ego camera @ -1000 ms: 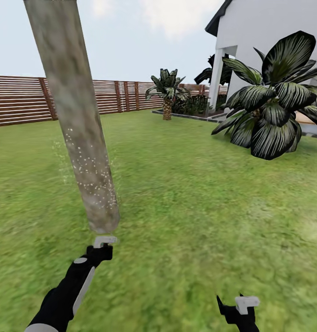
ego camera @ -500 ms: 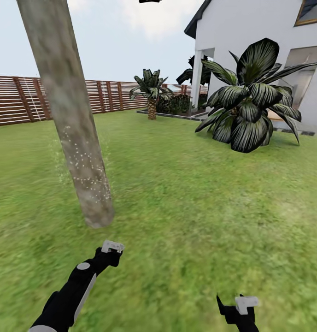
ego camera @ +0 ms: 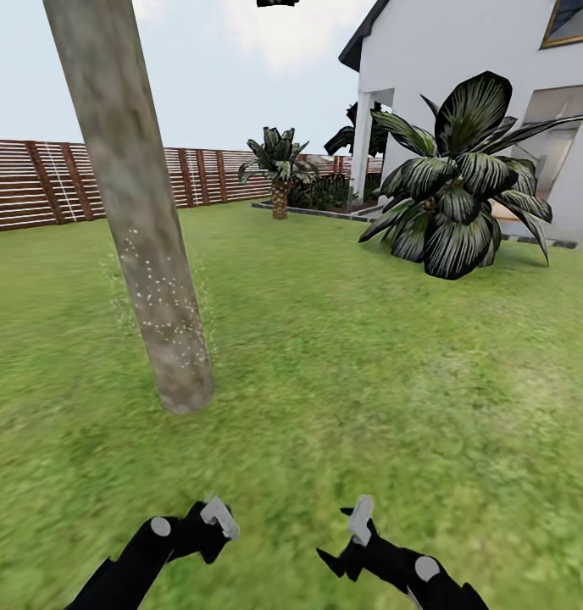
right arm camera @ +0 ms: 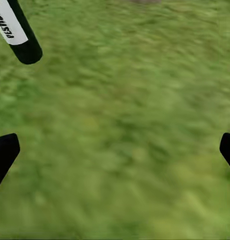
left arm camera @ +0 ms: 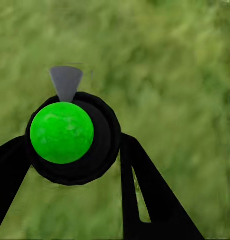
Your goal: In the garden, pick up the pesticide atomizer on the floor and spray pesticide onto both trees until each tree trunk is fully covered.
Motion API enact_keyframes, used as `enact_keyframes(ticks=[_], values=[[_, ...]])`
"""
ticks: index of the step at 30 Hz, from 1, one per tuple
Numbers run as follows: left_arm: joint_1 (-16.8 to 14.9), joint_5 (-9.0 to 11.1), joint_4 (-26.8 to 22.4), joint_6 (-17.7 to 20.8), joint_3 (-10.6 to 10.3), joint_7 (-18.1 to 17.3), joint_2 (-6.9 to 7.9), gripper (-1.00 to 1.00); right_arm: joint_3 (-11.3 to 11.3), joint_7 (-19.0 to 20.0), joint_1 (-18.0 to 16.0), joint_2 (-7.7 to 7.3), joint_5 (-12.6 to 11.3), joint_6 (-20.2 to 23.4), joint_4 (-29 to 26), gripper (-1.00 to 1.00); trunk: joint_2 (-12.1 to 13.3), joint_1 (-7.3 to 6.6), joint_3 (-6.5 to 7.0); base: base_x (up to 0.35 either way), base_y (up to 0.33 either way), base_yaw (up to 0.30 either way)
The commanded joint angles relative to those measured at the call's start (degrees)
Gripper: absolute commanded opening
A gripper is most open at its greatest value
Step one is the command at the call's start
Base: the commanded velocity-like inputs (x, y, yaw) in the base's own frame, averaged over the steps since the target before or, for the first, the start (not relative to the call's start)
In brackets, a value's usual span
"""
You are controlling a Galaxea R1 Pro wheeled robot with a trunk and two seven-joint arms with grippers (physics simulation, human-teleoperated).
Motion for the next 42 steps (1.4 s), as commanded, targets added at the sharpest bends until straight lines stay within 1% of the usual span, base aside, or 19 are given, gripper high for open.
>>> enact_keyframes(ticks=[1,4,5,6,7,9,11,13,16,17,19,20,22,25,29,31,35,37,42], values=[[-0.27,-0.13,0.09,-0.01,-2.26,-0.68,-0.06,-1.00,0.10,2.44,-0.06,-0.09,0.08,0.14,-0.71,1.00,0.00,0.00,0.00,0.000,0.000,0.000],[-0.67,-0.17,2.87,0.29,-7.25,-3.13,-0.06,-1.00,0.51,5.16,-0.19,-0.24,0.28,0.18,-1.32,1.00,0.00,0.00,0.00,0.000,0.000,0.000],[-0.75,-0.30,4.77,0.34,-8.01,-3.57,-0.08,-1.00,0.85,5.89,-0.22,-0.26,0.74,0.19,-1.41,1.00,0.00,0.00,0.00,0.000,0.000,0.000],[-1.75,-0.61,6.54,0.44,-8.64,-3.94,-0.11,-1.00,1.46,6.51,-0.48,-0.24,2.41,0.13,-1.48,1.00,0.00,0.00,0.00,0.000,0.000,0.000],[-2.30,-1.60,7.02,0.49,-8.76,-4.06,-0.16,-1.00,1.62,6.66,-0.82,-0.18,3.33,0.16,-1.49,1.00,0.00,0.00,0.00,0.000,0.000,0.000],[-2.75,-5.61,7.45,0.70,-8.84,-4.49,-0.42,-1.00,1.77,6.78,-1.68,-0.12,4.23,0.18,-1.45,1.00,0.00,0.00,0.00,0.000,0.000,0.000],[-3.14,-9.21,7.52,0.93,-8.75,-6.83,-0.92,-1.00,1.89,6.86,-1.96,0.01,4.73,0.19,-1.36,1.00,0.00,0.00,0.00,0.000,0.000,0.000],[-3.44,-10.92,7.52,0.99,-8.80,-8.45,-1.46,-1.00,2.08,8.43,-2.04,0.19,5.79,0.36,-1.33,1.00,0.00,0.00,0.00,0.000,0.000,0.000],[-3.54,-11.53,7.47,1.01,-8.90,-8.93,-2.68,-1.00,2.90,11.53,-2.11,1.31,8.13,3.00,-1.52,1.00,0.00,0.00,0.00,0.000,0.000,0.000],[-3.57,-12.34,7.47,1.04,-8.93,-9.19,-3.17,-1.00,3.01,12.08,-2.12,1.62,8.58,3.93,-1.93,1.00,0.00,0.00,0.00,0.000,0.000,0.000],[-3.60,-16.58,7.51,1.44,-8.87,-10.74,-4.52,-1.00,3.19,12.80,-2.14,2.10,9.36,5.19,-3.28,1.00,0.00,0.00,0.00,0.000,0.000,0.000],[-3.60,-18.44,7.51,1.57,-8.80,-11.62,-5.21,-1.00,3.23,12.93,-2.14,2.35,9.52,5.41,-3.57,-1.00,0.00,0.00,0.00,0.000,0.000,0.000],[-3.61,-20.34,7.52,1.61,-8.78,-12.70,-5.96,-1.00,3.26,13.02,-2.14,2.72,9.67,5.58,-3.80,-1.00,0.00,0.00,0.00,0.000,0.000,0.000],[-3.66,-20.91,7.52,1.62,-8.75,-13.12,-6.22,-1.00,3.27,13.12,-2.15,2.93,9.73,5.68,-3.99,-1.00,0.00,0.00,0.00,0.000,0.000,0.000],[-3.78,-21.08,7.42,1.69,-8.72,-15.13,-6.66,-1.00,3.27,13.15,-2.15,2.97,9.74,5.70,-4.21,-1.00,0.00,0.00,0.00,0.000,0.000,0.000],[-3.79,-20.61,7.02,1.71,-8.72,-15.83,-6.75,-1.00,3.27,13.63,-2.15,2.98,9.74,5.72,-4.63,-1.00,0.00,0.00,0.00,0.000,0.000,0.000],[-4.73,-20.42,6.75,1.54,-8.52,-20.01,-6.89,-1.00,3.27,18.08,-2.15,2.98,9.74,5.88,-7.14,-1.00,0.00,0.00,0.00,0.000,0.000,0.000],[-5.07,-20.41,6.73,1.50,-8.42,-20.62,-7.07,-1.00,3.27,18.52,-2.15,2.98,9.74,5.89,-7.47,-1.00,0.00,0.00,0.00,0.000,0.000,0.000],[-5.28,-20.35,6.73,1.50,-8.28,-20.81,-8.73,-1.00,3.27,18.68,-2.16,3.03,9.74,5.90,-7.65,-1.00,0.00,0.00,0.00,0.000,0.000,0.000]])
